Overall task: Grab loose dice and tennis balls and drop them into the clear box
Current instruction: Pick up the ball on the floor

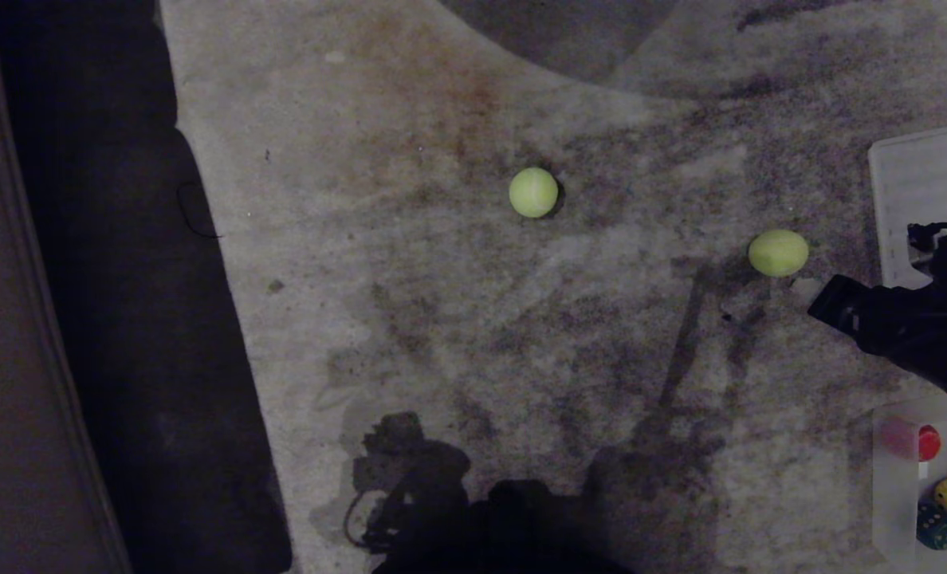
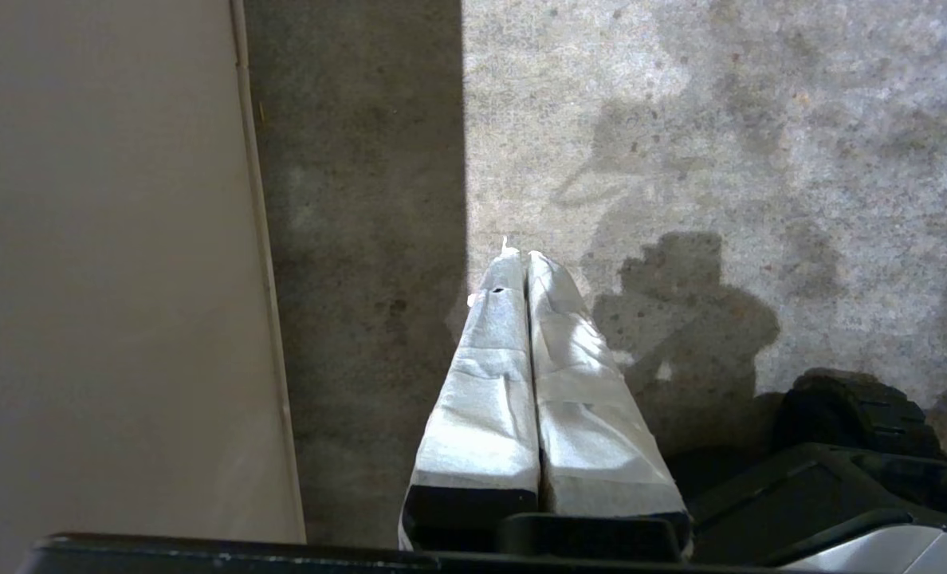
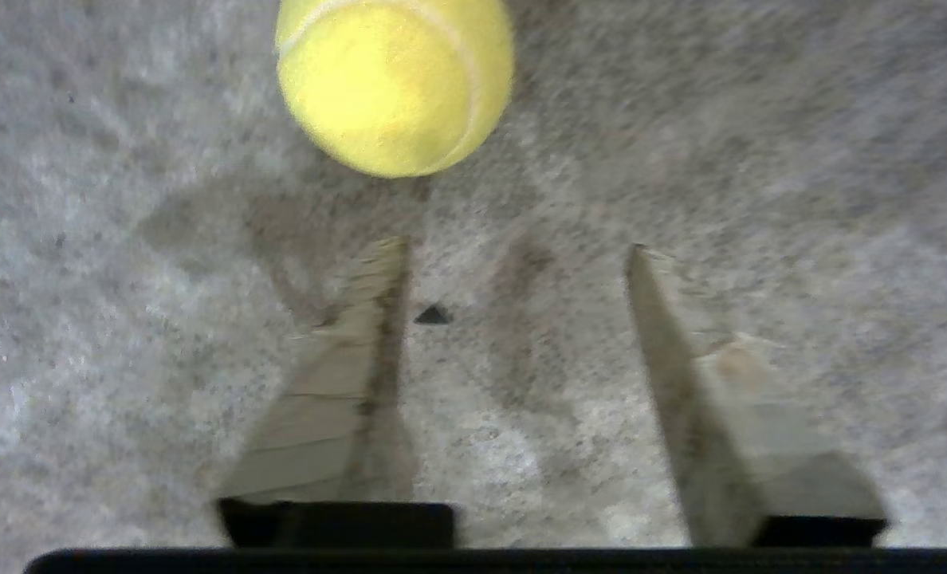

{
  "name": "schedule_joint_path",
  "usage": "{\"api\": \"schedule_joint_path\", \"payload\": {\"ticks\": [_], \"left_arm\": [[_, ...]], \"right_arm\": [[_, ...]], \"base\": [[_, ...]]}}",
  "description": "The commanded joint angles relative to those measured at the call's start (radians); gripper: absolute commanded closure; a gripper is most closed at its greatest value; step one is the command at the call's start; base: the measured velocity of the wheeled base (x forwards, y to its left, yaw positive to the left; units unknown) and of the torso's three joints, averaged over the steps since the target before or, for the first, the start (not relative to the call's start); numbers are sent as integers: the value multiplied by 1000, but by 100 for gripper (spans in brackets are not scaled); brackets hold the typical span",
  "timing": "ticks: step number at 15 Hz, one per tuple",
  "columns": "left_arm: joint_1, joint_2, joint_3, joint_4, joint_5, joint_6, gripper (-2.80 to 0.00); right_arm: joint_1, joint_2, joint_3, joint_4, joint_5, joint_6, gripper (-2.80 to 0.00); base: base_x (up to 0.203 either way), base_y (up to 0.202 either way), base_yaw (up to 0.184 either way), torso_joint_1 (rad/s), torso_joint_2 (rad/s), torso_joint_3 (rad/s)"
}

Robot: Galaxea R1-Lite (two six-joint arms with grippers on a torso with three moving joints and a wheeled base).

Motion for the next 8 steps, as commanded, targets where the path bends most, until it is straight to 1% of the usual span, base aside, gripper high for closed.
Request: {"api": "schedule_joint_path", "payload": {"ticks": [1, 3, 6, 8], "left_arm": [[0, 0, 2, 0, 1, -1, 0], [0, 0, 2, 0, 1, -1, 0], [0, 0, 2, 0, 1, -1, 0], [0, 0, 2, 0, 1, -1, 0]], "right_arm": [[-4, 29, -23, -9, 28, 1, -280], [2, 45, -45, -9, 34, 4, -280], [4, 51, -65, -9, 130, 0, -280], [4, 65, -85, -9, 149, 0, -280]], "base": [[0, 0, 0, 0, 0, 0], [0, 0, 0, 0, 0, 0], [0, 0, 0, 0, 0, 0], [0, 0, 0, 0, 0, 0]]}}
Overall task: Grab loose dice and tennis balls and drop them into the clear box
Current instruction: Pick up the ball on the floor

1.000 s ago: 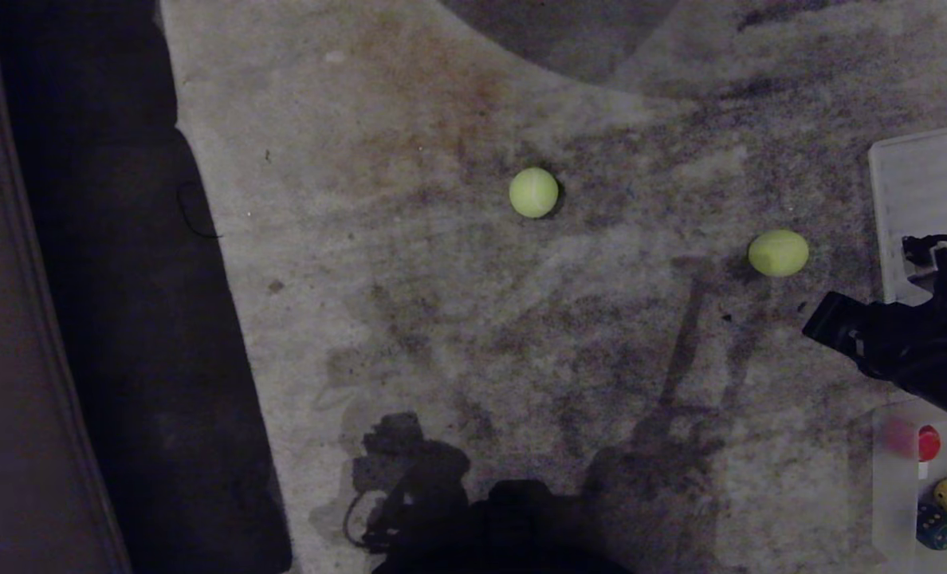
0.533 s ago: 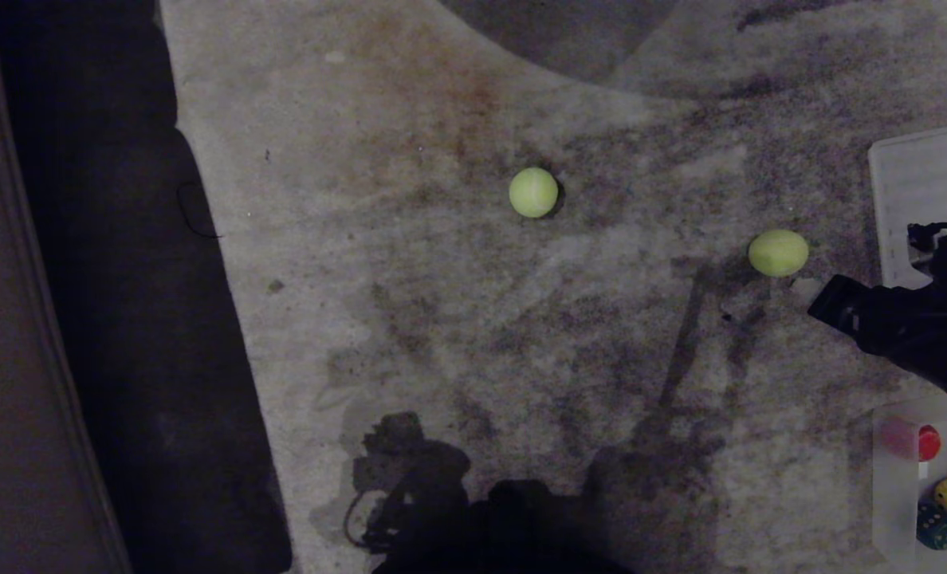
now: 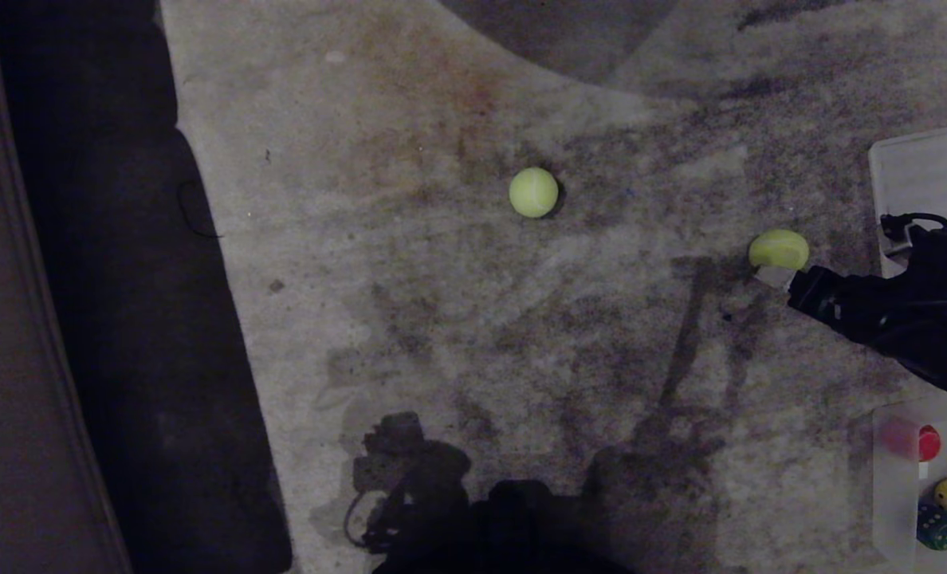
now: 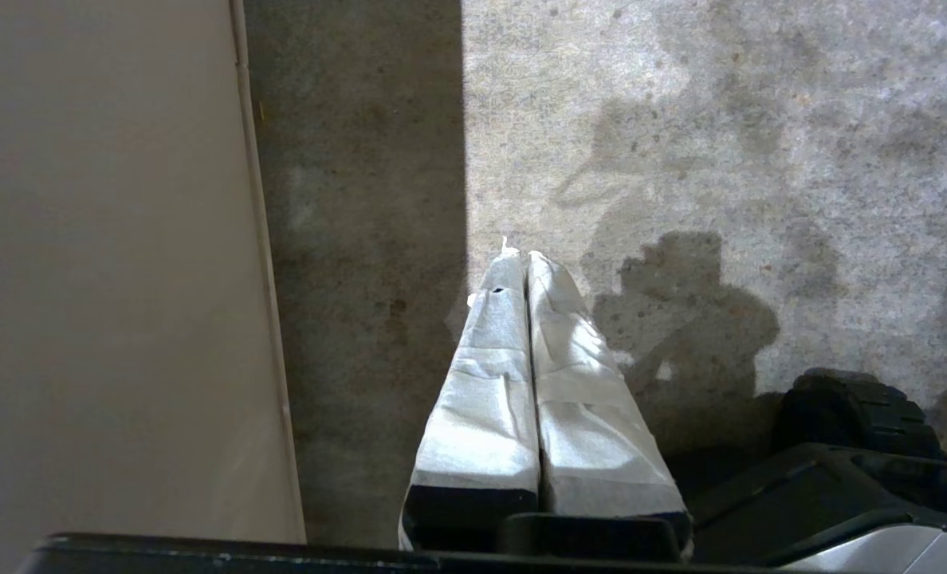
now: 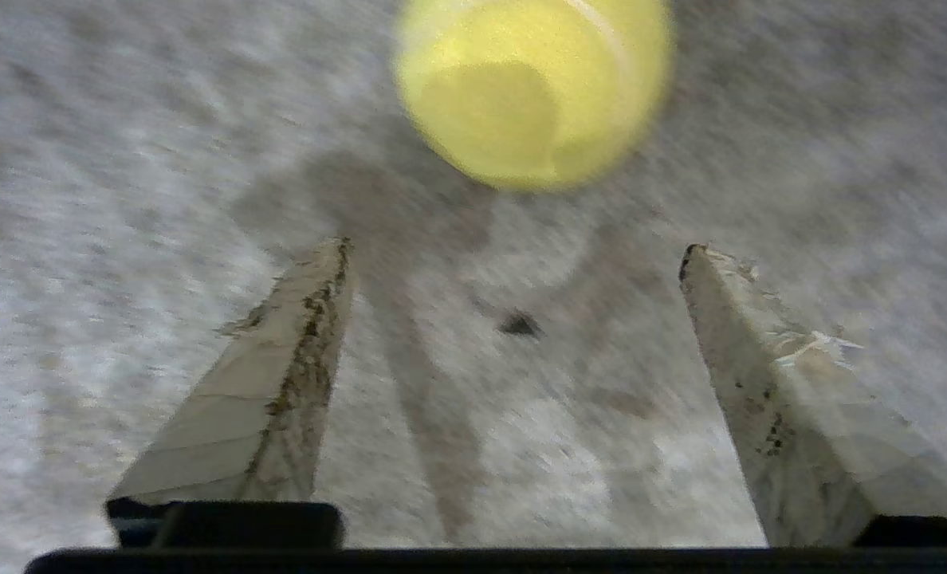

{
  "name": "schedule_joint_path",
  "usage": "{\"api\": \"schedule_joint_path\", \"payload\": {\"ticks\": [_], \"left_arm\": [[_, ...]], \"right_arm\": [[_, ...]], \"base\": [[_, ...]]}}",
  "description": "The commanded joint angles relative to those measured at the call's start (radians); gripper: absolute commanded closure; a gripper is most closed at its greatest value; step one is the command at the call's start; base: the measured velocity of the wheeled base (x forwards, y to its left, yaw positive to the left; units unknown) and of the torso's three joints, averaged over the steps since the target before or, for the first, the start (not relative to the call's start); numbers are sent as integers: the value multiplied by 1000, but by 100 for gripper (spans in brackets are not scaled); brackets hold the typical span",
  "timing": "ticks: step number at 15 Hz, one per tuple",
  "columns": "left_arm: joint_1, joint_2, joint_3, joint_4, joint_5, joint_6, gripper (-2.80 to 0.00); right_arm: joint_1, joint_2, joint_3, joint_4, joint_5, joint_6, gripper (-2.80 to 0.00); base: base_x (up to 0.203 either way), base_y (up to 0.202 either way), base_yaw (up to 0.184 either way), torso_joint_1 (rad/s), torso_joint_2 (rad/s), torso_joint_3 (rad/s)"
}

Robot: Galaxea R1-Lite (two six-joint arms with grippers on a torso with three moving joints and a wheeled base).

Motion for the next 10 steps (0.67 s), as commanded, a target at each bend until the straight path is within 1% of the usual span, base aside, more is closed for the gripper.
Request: {"api": "schedule_joint_path", "payload": {"ticks": [1, 2, 5, 10], "left_arm": [[0, 0, 2, 0, 0, -1, 0], [0, 0, 2, 0, 1, -1, 0], [0, 0, 2, 0, 1, -1, 0], [0, 0, 2, 0, 0, -1, 0]], "right_arm": [[1, 18, -29, -5, 12, 2, -280], [-2, 34, -40, -8, 11, -5, -280], [-25, 81, -77, -39, 12, -101, -280], [-29, 140, -150, -56, 7, -110, -280]], "base": [[0, 0, 0, 0, 0, 0], [0, 0, 0, 0, 0, 0], [0, 0, 0, 0, 0, 0], [0, 0, 0, 0, 0, 0]]}}
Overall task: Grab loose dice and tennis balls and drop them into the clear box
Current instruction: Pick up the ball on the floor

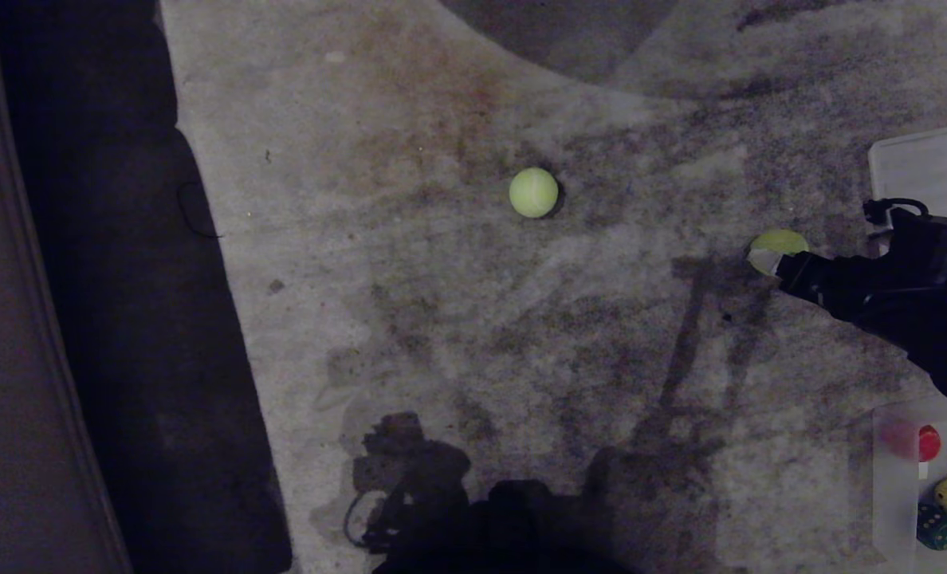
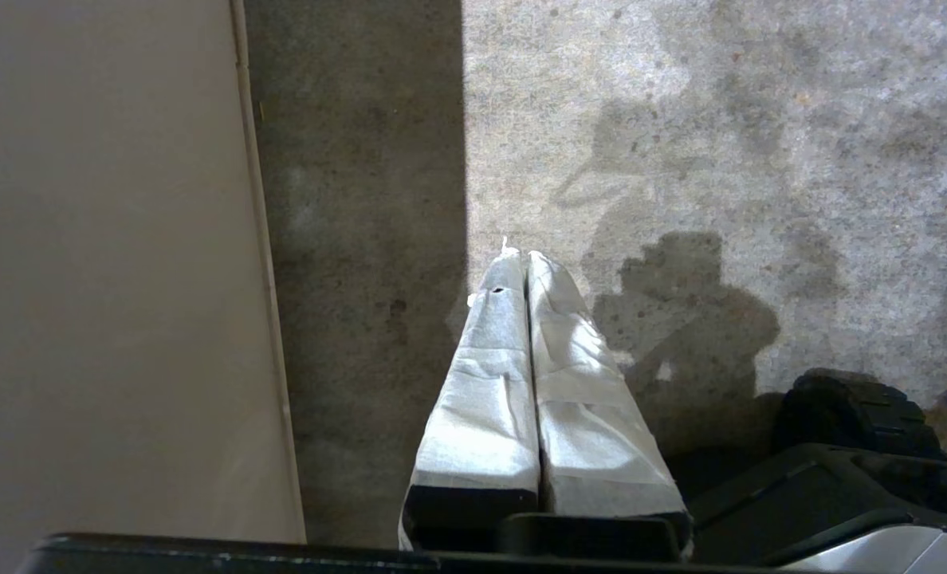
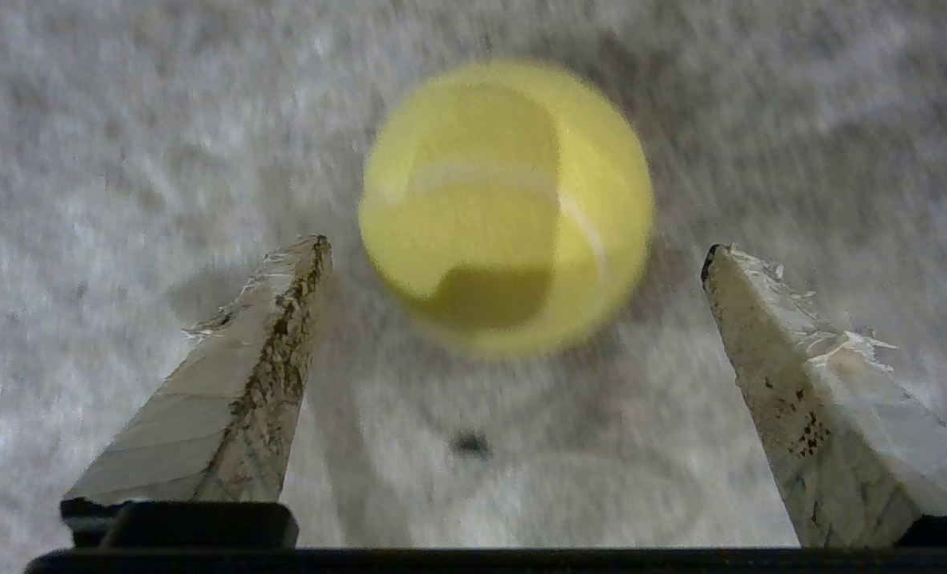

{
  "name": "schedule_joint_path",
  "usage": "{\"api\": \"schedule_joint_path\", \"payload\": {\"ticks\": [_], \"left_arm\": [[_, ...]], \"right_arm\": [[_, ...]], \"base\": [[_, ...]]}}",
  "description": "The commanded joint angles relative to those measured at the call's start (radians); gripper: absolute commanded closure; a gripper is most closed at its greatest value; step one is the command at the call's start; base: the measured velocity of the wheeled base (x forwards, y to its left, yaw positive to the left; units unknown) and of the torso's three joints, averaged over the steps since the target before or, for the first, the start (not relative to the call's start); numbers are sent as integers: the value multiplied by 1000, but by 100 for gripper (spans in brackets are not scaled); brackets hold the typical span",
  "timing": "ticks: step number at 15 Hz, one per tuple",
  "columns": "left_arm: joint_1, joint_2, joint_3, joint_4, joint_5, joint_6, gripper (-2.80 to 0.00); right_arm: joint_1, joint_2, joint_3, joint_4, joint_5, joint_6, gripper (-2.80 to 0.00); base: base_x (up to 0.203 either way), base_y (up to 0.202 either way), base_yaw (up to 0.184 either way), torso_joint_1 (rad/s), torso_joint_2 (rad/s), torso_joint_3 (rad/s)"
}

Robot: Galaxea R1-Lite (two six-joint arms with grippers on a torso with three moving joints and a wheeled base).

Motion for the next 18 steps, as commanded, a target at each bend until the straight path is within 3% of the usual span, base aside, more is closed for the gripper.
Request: {"api": "schedule_joint_path", "payload": {"ticks": [1, 9, 10, 18], "left_arm": [[0, 1, 2, 0, 1, -1, 0], [0, 0, 2, 0, 1, -1, 0], [0, 0, 2, 0, 1, -1, 0], [0, 0, 2, 0, 1, -1, 0]], "right_arm": [[1, 38, -18, -10, 2, 4, -280], [6, 85, -84, -62, 2, 5, -280], [7, 94, -86, -66, 2, 5, 0], [8, 64, -85, -67, 0, -16, 0]], "base": [[0, 0, 0, 0, 0, 0], [0, 0, 0, 0, 0, 0], [0, 0, 0, 0, 0, 0], [0, 0, 0, 0, 0, 0]]}}
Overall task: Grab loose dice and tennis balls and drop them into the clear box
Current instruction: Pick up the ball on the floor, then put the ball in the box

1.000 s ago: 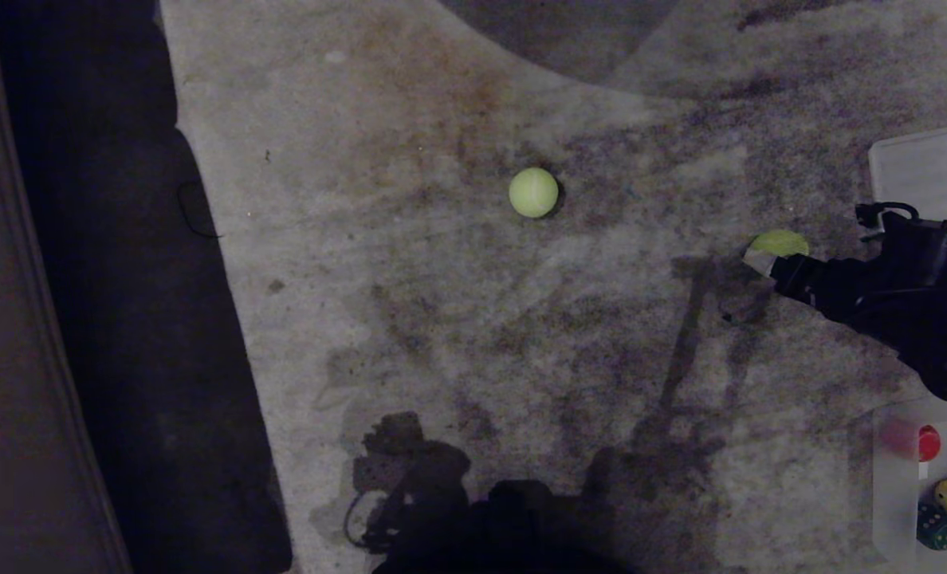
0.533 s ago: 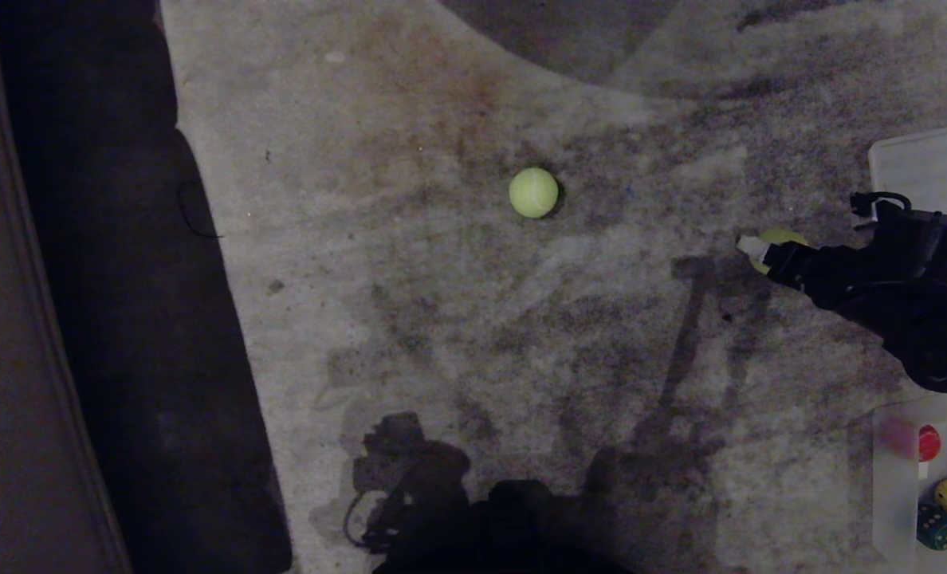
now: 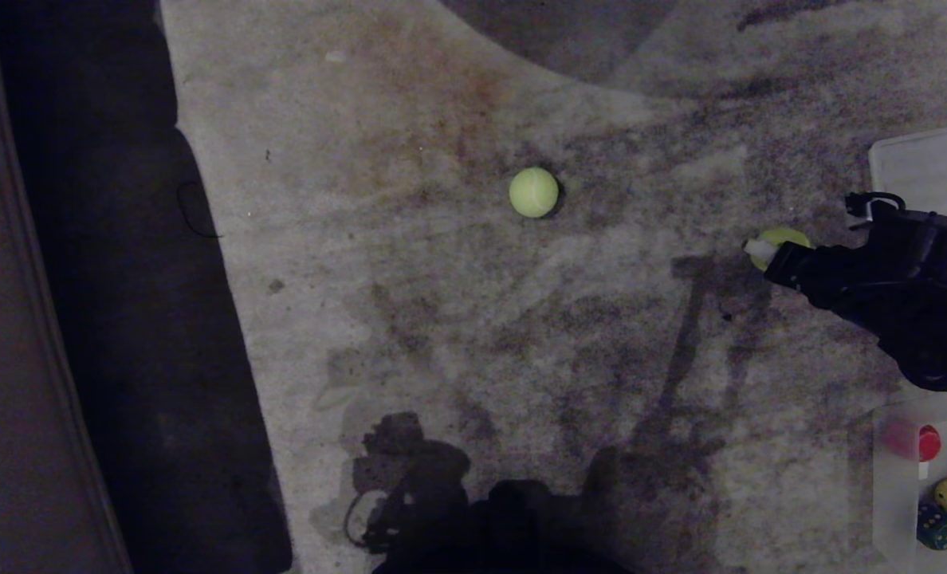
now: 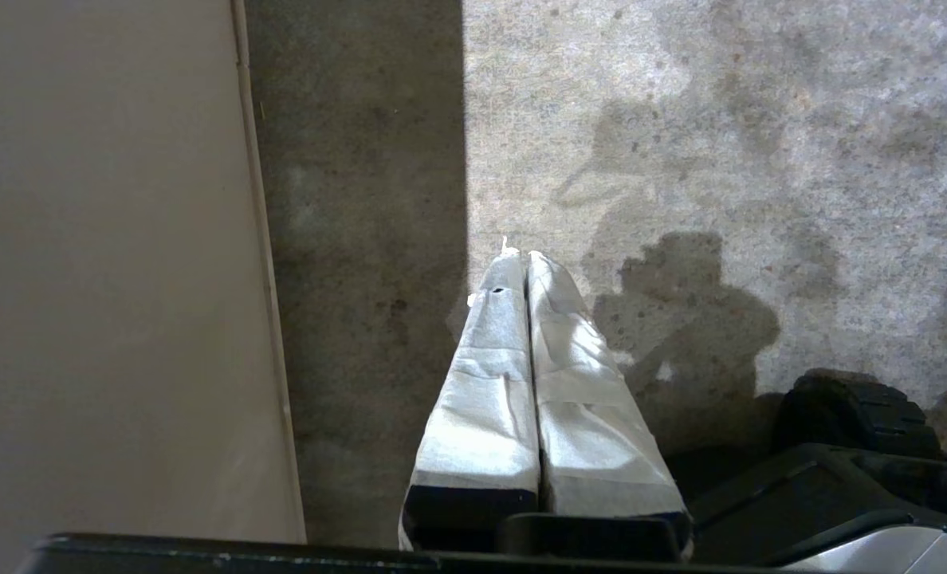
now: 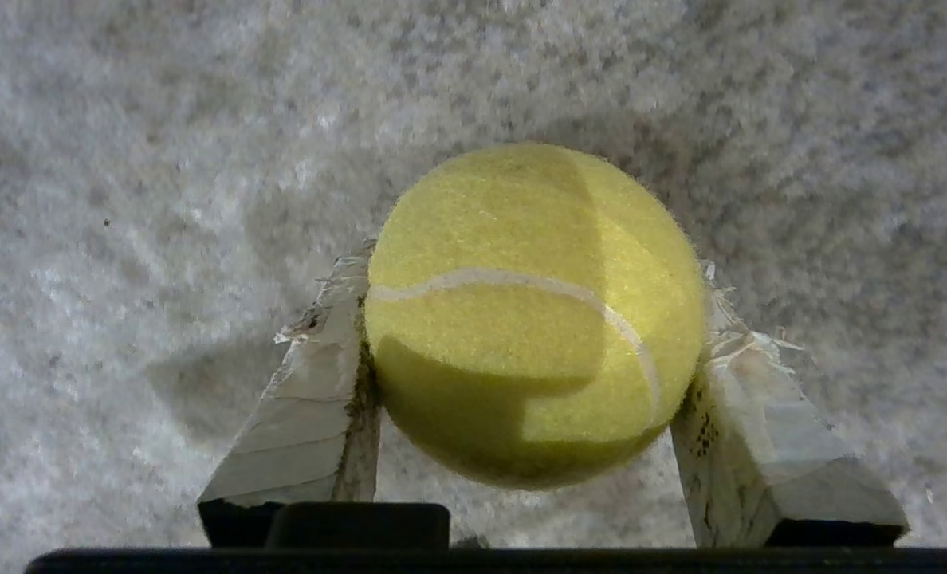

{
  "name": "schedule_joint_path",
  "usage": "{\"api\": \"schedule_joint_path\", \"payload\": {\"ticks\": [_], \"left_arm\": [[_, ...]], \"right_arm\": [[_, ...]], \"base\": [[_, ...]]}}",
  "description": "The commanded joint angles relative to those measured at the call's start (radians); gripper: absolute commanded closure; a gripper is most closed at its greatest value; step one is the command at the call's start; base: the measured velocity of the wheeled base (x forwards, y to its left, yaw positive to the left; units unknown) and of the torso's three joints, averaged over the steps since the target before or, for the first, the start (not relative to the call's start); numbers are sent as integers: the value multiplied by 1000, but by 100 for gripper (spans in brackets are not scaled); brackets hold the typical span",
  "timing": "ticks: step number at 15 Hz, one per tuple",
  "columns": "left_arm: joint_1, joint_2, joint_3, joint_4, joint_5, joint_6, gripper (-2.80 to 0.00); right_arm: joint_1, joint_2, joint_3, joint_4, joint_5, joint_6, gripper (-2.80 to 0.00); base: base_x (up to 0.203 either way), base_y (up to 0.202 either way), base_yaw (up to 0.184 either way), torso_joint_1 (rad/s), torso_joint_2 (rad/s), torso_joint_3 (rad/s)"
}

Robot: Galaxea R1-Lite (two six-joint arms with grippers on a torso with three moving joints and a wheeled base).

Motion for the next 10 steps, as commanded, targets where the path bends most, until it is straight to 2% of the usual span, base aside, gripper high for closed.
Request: {"api": "schedule_joint_path", "payload": {"ticks": [1, 6, 10], "left_arm": [[0, 0, 2, 0, 1, 0, 0], [0, 0, 2, 0, 0, -1, 0], [0, 0, 2, 0, 1, 0, 0]], "right_arm": [[-5, -46, 43, 5, 2, -14, 0], [-11, -261, 293, 125, 7, -134, 0], [19, -528, 487, 194, 7, -172, 0]], "base": [[0, 0, 0, 0, 0, 0], [0, 0, 0, 0, 0, 0], [0, 0, 0, 0, 0, 0]]}}
